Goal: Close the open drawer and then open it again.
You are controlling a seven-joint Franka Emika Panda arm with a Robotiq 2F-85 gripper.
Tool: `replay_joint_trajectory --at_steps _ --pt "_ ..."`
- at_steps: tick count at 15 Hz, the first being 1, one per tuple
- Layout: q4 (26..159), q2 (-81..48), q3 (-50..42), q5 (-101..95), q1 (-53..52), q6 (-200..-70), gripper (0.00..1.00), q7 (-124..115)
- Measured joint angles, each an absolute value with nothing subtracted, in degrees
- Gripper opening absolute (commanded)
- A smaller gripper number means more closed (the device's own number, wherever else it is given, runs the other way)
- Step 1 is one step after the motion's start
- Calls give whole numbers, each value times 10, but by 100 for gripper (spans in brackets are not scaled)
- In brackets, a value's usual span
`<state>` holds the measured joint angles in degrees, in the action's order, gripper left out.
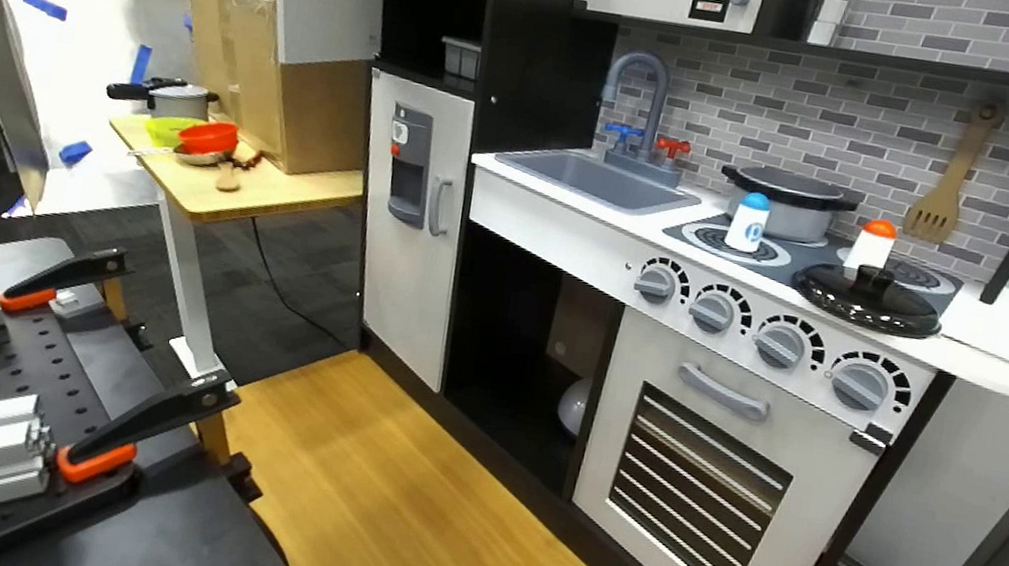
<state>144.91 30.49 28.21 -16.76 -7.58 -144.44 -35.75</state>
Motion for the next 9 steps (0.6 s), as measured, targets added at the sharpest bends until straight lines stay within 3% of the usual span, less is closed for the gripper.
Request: replay_joint_trajectory --at_steps 8,9 --pt "1334 312 287 -169 -87 -1504 7 -320" --pt "1332 311 286 -168 -87 -1514 14 -312"
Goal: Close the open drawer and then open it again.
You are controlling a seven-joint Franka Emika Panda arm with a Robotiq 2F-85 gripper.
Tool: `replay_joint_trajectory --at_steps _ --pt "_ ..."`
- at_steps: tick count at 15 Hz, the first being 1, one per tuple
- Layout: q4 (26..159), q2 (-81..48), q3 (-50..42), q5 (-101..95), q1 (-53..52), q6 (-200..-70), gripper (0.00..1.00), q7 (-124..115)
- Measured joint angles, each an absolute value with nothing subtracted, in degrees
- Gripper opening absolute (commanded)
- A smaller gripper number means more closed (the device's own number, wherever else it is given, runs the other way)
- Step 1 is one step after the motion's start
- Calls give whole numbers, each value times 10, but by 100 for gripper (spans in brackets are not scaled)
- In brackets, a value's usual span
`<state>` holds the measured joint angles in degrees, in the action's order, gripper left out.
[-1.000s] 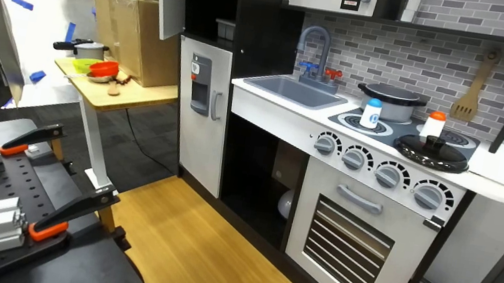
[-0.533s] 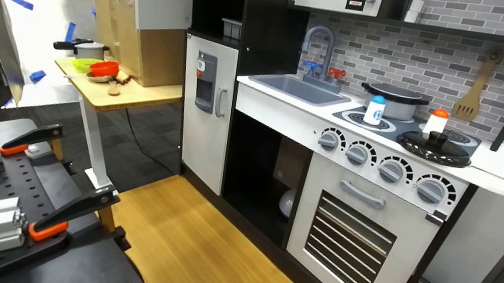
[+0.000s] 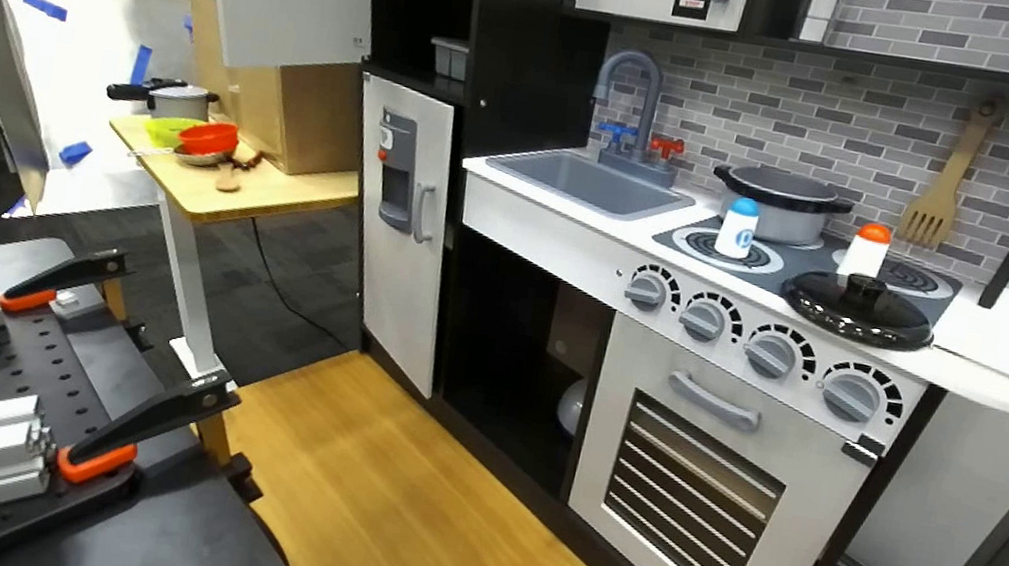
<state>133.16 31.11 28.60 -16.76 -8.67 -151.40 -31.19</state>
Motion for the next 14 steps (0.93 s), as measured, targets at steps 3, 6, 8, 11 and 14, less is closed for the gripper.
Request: replay_joint_trajectory --at_steps 3,6,8,11,14 --pt "1332 306 280 -165 -84 -1537 40 -292" --pt "1332 298 269 -158 -82 -1550 57 -273" --pt "1333 293 261 -150 -81 -1553 46 -262" --pt "1333 293 258 -147 -81 -1554 57 -259" --pt "1333 293 258 -147 -81 -1554 57 -259"
